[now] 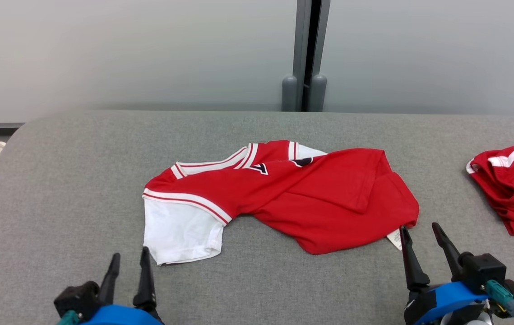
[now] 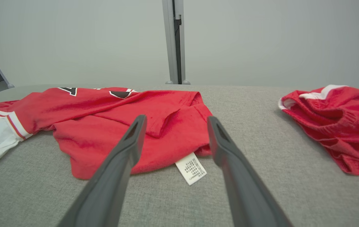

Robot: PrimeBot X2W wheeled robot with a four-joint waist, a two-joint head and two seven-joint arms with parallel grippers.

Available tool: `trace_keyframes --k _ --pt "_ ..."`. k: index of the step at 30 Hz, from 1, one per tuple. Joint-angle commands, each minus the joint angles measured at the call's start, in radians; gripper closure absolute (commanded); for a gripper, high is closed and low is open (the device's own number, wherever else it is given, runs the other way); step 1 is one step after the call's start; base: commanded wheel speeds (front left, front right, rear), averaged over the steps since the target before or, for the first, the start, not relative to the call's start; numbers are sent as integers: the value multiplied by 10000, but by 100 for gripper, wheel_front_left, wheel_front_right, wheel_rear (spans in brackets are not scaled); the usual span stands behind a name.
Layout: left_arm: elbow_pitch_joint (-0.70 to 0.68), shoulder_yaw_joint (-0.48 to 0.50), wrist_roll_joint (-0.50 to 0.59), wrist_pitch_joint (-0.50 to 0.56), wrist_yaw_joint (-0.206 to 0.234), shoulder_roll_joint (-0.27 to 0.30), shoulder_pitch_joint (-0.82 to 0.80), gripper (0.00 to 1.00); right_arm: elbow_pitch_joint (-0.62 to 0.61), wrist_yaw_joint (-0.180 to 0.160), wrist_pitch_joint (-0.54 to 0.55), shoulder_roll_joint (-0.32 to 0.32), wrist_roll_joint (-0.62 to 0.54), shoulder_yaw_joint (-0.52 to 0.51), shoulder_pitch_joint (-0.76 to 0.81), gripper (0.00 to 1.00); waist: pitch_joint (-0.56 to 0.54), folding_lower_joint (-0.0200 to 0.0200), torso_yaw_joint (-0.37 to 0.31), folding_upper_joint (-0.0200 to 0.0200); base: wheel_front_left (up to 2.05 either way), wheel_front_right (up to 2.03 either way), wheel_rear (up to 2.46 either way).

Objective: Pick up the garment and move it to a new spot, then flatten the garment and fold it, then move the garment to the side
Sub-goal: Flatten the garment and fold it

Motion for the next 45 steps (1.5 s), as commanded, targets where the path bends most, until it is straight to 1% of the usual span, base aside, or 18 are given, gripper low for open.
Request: trace_keyframes --k 1,11,23,24,30,35,38,41,42,43,44,45 --pt "-75 -69 103 -42 42 -35 103 0 20 -3 -34 -38 64 1 144 0 -97 1 -11 0 0 0 0" --pt "-112 -409 299 -43 128 -182 375 0 206 -3 -34 -38 252 294 238 0 -285 1 -88 0 0 0 0" --pt "-215 -495 489 -44 190 -131 210 0 196 -3 -34 -38 235 393 60 0 -125 1 -173 0 0 0 0" --pt "-160 -464 494 -5 251 -108 130 0 179 -3 -34 -36 230 409 39 0 -83 1 -182 0 0 0 0" --pt "598 -267 222 946 600 28 -557 0 168 -3 -34 -38 147 621 -169 0 294 1 -324 0 0 0 0" --pt "1470 -51 -137 1706 779 42 -1199 0 224 -3 -34 -37 -9 855 -404 0 667 1 -522 0 0 0 0" --pt "1891 -73 -202 1882 727 81 -1548 0 270 -3 -34 -37 -185 975 -576 0 869 1 -588 0 0 0 0" --pt "2228 -103 -353 1943 602 4 -1874 0 373 -3 56 -37 -281 1138 -838 0 1071 1 -605 0 0 0 0" --pt "2331 -163 -352 1983 559 -7 -1963 25 409 -3 119 -37 -255 1204 -957 0 1134 1 -606 0 0 0 0" --pt "2427 -203 -347 1966 522 -25 -2051 62 459 -3 227 -37 -151 1242 -1076 0 1192 1 -596 0 0 0 0" --pt "2493 -229 -371 1919 490 -46 -2138 84 525 -3 342 -40 -20 1273 -1216 0 1258 1 -582 0 0 0 0" --pt "2538 -248 -388 1852 448 -70 -2224 100 628 -3 503 -40 86 1291 -1365 0 1320 1 -562 0 0 0 0"
